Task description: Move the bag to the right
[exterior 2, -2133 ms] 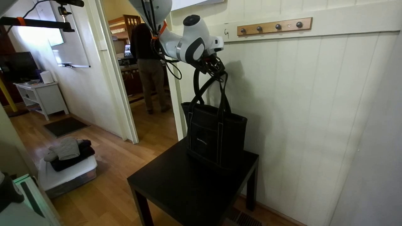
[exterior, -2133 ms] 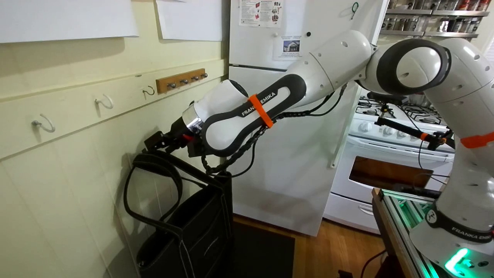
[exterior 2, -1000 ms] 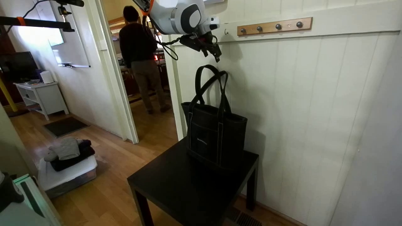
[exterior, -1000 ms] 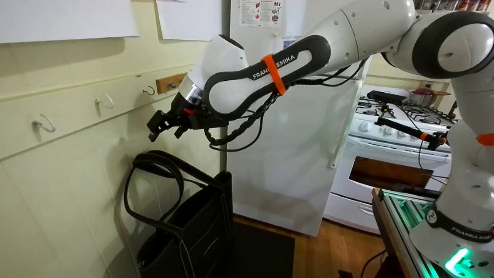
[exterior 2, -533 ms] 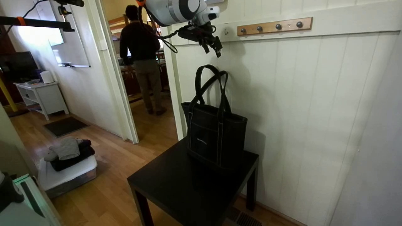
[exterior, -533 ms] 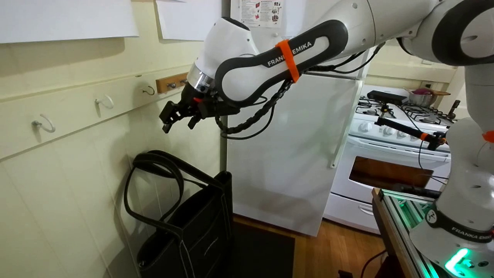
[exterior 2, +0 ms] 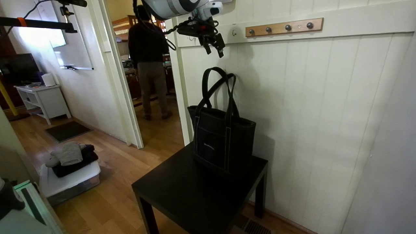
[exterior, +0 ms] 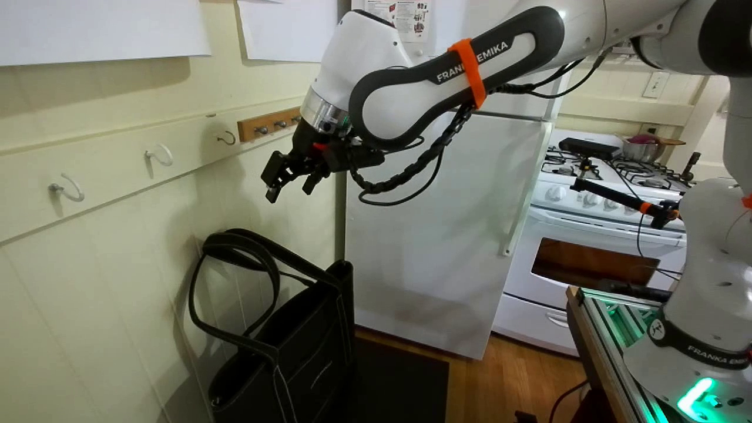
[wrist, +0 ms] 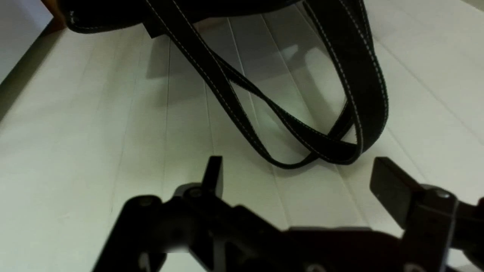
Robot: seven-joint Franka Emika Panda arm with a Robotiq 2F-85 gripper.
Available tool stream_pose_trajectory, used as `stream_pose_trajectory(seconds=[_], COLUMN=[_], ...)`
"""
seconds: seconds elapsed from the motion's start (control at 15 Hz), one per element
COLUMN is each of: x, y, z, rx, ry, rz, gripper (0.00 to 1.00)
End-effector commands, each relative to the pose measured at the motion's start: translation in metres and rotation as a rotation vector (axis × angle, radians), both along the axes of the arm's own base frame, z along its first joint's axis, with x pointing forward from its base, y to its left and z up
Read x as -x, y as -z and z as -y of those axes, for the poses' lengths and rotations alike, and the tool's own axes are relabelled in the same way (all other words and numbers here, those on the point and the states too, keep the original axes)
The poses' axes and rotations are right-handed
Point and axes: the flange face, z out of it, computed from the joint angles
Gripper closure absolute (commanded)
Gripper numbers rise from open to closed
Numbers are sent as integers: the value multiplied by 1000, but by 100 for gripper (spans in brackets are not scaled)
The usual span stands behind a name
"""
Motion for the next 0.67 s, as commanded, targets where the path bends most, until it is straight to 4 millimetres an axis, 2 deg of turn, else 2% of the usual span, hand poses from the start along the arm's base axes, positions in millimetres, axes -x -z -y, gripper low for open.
stream_pose_trajectory(seconds=[0.0,0.27,0.6], x=[31,48,60], y=[-7,-12,-17], z=[-2,-4,-3], rx=[57,91,135], ry=[-107,-208,-253], rz=[-41,-55,-40], gripper=[0,0,0])
